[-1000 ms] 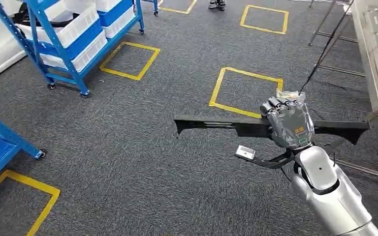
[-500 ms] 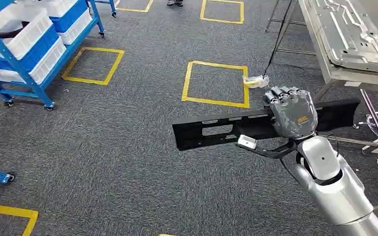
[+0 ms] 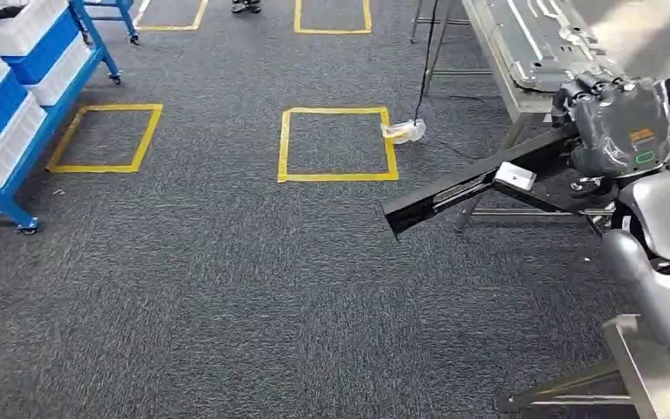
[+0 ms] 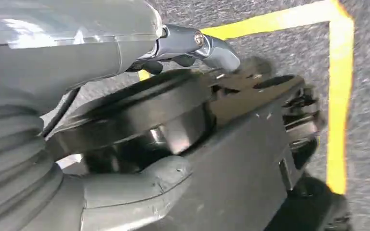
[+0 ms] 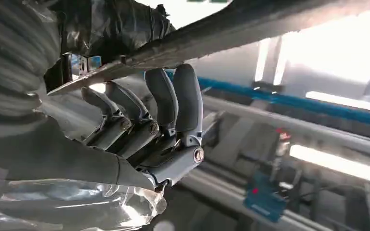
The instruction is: Take the parts from the cabinet and place them on the table.
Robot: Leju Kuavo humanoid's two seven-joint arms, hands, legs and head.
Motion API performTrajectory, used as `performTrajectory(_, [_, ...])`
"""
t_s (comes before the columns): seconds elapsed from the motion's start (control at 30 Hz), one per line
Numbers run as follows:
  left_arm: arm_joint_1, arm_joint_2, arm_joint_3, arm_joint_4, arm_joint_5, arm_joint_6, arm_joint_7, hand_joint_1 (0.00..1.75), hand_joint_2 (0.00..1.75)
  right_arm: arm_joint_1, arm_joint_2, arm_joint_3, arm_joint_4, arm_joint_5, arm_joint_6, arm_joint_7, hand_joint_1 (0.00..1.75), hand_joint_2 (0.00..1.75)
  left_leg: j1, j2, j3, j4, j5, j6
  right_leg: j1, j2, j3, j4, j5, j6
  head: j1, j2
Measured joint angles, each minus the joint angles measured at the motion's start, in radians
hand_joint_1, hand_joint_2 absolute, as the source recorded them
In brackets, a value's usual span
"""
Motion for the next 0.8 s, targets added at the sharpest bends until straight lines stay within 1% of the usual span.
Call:
performTrajectory(0.03, [0.004,-0.001,0.000,0.001,0.002,0.003,0.001,0.00,1.75,-0.020,-0.032,-0.010,0.002,-0.031,0.026,0.001,1.75,1.75,0.003,-0.019,0.007,-0.019,-0.003,0.000,0.007,0.015,-0.010,0.013,0.001,0.007,0.001,0.000])
performTrajectory(0.07, [0.004,-0.001,0.000,0.001,0.006,0.004,0.001,0.00,1.75,-0.030,-0.052,-0.016,0.005,-0.053,0.041,0.000,1.75,1.75,-0.003,-0.011,0.013,-0.025,-0.013,-0.001,-0.002,0.024,-0.019,0.012,0.004,0.012,0.000,0.000])
performTrajectory(0.1, [0.003,-0.001,0.000,0.001,0.012,0.006,-0.001,0.00,1.75,-0.049,-0.092,-0.034,0.013,-0.090,0.070,-0.003,1.75,1.75,-0.010,0.000,0.009,-0.024,-0.010,0.004,-0.010,0.037,-0.027,0.008,0.010,0.023,0.001,0.000])
performTrajectory(0.13, [0.002,-0.001,0.001,0.001,0.017,0.007,-0.002,0.00,1.75,-0.064,-0.126,-0.053,0.023,-0.116,0.089,-0.005,1.75,1.75,-0.015,0.011,0.010,-0.028,-0.007,0.010,-0.015,0.051,-0.028,0.001,0.016,0.033,-0.001,0.000])
performTrajectory(0.17, [0.002,-0.001,0.002,0.001,0.021,0.010,-0.004,0.00,1.75,-0.076,-0.159,-0.073,0.035,-0.138,0.106,-0.013,1.75,1.75,-0.012,0.026,0.013,-0.047,0.004,0.023,-0.016,0.063,-0.028,-0.003,0.019,0.040,0.001,0.000])
performTrajectory(0.2, [0.003,-0.002,0.003,0.001,0.027,0.010,-0.006,0.00,1.75,-0.078,-0.187,-0.096,0.045,-0.154,0.118,-0.019,1.75,1.75,-0.011,0.038,0.021,-0.059,0.012,0.029,-0.018,0.018,-0.033,0.010,0.008,0.037,0.001,0.000])
performTrajectory(0.23, [0.006,-0.003,0.003,0.001,0.029,0.009,-0.008,0.00,1.75,-0.086,-0.212,-0.118,0.053,-0.165,0.125,-0.021,1.75,1.75,-0.011,0.051,0.025,-0.068,0.016,0.037,-0.006,-0.045,-0.057,0.057,-0.026,0.037,0.003,0.000])
performTrajectory(0.27, [0.009,-0.005,0.005,0.001,0.032,0.008,-0.009,0.00,1.75,-0.086,-0.240,-0.154,0.063,-0.177,0.133,-0.027,1.75,1.75,-0.011,0.063,0.025,-0.069,0.016,0.038,-0.002,-0.067,-0.092,0.129,-0.062,0.041,0.003,0.000])
performTrajectory(0.3, [0.010,-0.005,0.008,0.001,0.038,0.008,-0.010,0.00,1.75,-0.077,-0.254,-0.178,0.068,-0.182,0.139,-0.032,1.75,1.75,-0.012,0.074,0.025,-0.069,0.015,0.039,-0.003,-0.077,-0.126,0.202,-0.092,0.045,0.003,0.000])
performTrajectory(0.33, [0.011,-0.005,0.010,0.001,0.040,0.008,-0.010,0.00,1.75,-0.060,-0.267,-0.200,0.072,-0.184,0.145,-0.036,1.75,1.75,-0.012,0.089,0.025,-0.069,0.013,0.040,-0.005,-0.081,-0.156,0.266,-0.113,0.048,0.003,0.000])
performTrajectory(0.37, [0.012,-0.005,0.010,0.001,0.041,0.007,-0.010,0.00,1.75,-0.042,-0.279,-0.221,0.077,-0.184,0.152,-0.040,1.75,1.75,-0.012,0.100,0.025,-0.068,0.011,0.040,-0.007,-0.084,-0.169,0.290,-0.113,0.050,0.003,0.000])
performTrajectory(0.4, [0.011,-0.005,0.011,0.001,0.044,0.007,-0.010,0.00,1.75,-0.022,-0.291,-0.241,0.080,-0.185,0.158,-0.042,1.75,1.75,-0.012,0.115,0.026,-0.067,0.008,0.039,-0.009,-0.088,-0.156,0.263,-0.087,0.053,0.003,0.000])
performTrajectory(0.43, [0.011,-0.005,0.012,0.001,0.044,0.007,-0.012,0.00,1.75,-0.009,-0.306,-0.264,0.083,-0.188,0.165,-0.041,1.75,1.75,-0.012,0.128,0.027,-0.066,0.004,0.037,-0.011,-0.095,-0.121,0.198,-0.051,0.054,0.002,0.000])
performTrajectory(0.47, [0.011,-0.006,0.014,0.001,0.045,0.005,-0.015,0.00,1.75,0.002,-0.322,-0.285,0.087,-0.191,0.171,-0.039,1.75,1.75,-0.012,0.140,0.029,-0.063,-0.002,0.034,-0.012,-0.115,-0.061,0.092,-0.005,0.055,0.003,0.000])
performTrajectory(0.5, [0.011,-0.008,0.016,0.001,0.045,0.004,-0.016,0.00,1.75,0.008,-0.334,-0.305,0.090,-0.195,0.174,-0.037,1.75,1.75,-0.012,0.150,0.033,-0.058,-0.008,0.028,-0.011,-0.153,-0.011,0.004,0.017,0.057,0.003,0.000])
performTrajectory(0.53, [0.011,-0.008,0.019,0.001,0.046,0.005,-0.016,0.00,1.75,0.013,-0.338,-0.319,0.096,-0.199,0.174,-0.036,1.75,1.75,-0.020,0.158,0.036,-0.058,-0.014,0.019,0.005,-0.172,-0.005,0.000,0.005,0.048,0.003,0.000])
performTrajectory(0.57, [0.013,-0.007,0.020,0.001,0.046,0.004,-0.016,0.00,1.75,0.022,-0.350,-0.330,0.098,-0.200,0.175,-0.035,1.75,1.75,-0.020,0.168,0.037,-0.057,-0.021,0.012,0.006,-0.157,-0.004,-0.007,0.008,0.035,0.003,0.000])
performTrajectory(0.6, [0.012,-0.007,0.022,0.001,0.046,0.004,-0.016,0.00,1.75,0.026,-0.357,-0.336,0.102,-0.200,0.177,-0.035,1.75,1.75,-0.021,0.180,0.045,-0.055,-0.023,0.010,0.008,-0.145,-0.006,-0.009,0.008,0.031,0.002,0.000])
performTrajectory(0.63, [0.011,-0.007,0.024,0.001,0.047,0.005,-0.017,0.00,1.75,0.033,-0.363,-0.343,0.105,-0.201,0.179,-0.034,1.75,1.75,-0.020,0.192,0.051,-0.060,-0.026,0.006,0.008,-0.132,-0.007,-0.005,0.005,0.026,0.004,0.000])
performTrajectory(0.67, [0.011,-0.007,0.026,0.001,0.047,0.005,-0.018,0.00,1.75,0.037,-0.374,-0.351,0.107,-0.202,0.185,-0.030,1.75,1.75,-0.021,0.204,0.055,-0.059,-0.030,0.001,0.006,-0.119,-0.006,-0.008,0.007,0.020,0.003,0.000])
performTrajectory(0.7, [0.011,-0.007,0.026,0.001,0.047,0.005,-0.019,0.00,1.75,0.049,-0.385,-0.361,0.108,-0.205,0.192,-0.027,1.75,1.75,-0.018,0.173,0.051,-0.046,-0.044,-0.006,-0.003,-0.109,-0.002,-0.012,0.008,0.013,0.003,0.000])
performTrajectory(0.73, [0.011,-0.007,0.027,0.001,0.048,0.005,-0.026,0.00,1.75,0.057,-0.394,-0.373,0.112,-0.206,0.201,-0.021,1.75,1.75,-0.014,0.122,0.035,-0.007,-0.068,-0.007,-0.004,-0.101,-0.002,-0.012,0.009,0.006,0.003,0.000])
performTrajectory(0.77, [0.012,-0.008,0.028,0.001,0.050,0.005,-0.028,0.00,1.75,0.066,-0.401,-0.388,0.117,-0.208,0.208,-0.019,1.75,1.75,-0.012,0.095,-0.003,0.073,-0.112,-0.007,-0.002,-0.092,-0.002,-0.012,0.008,0.001,0.002,0.000])
performTrajectory(0.8, [0.011,-0.008,0.029,0.001,0.050,0.005,-0.028,0.00,1.75,0.077,-0.405,-0.396,0.120,-0.208,0.213,-0.018,1.75,1.75,-0.012,0.086,-0.048,0.163,-0.152,-0.007,0.001,-0.083,-0.002,-0.012,0.007,-0.001,0.003,0.000])
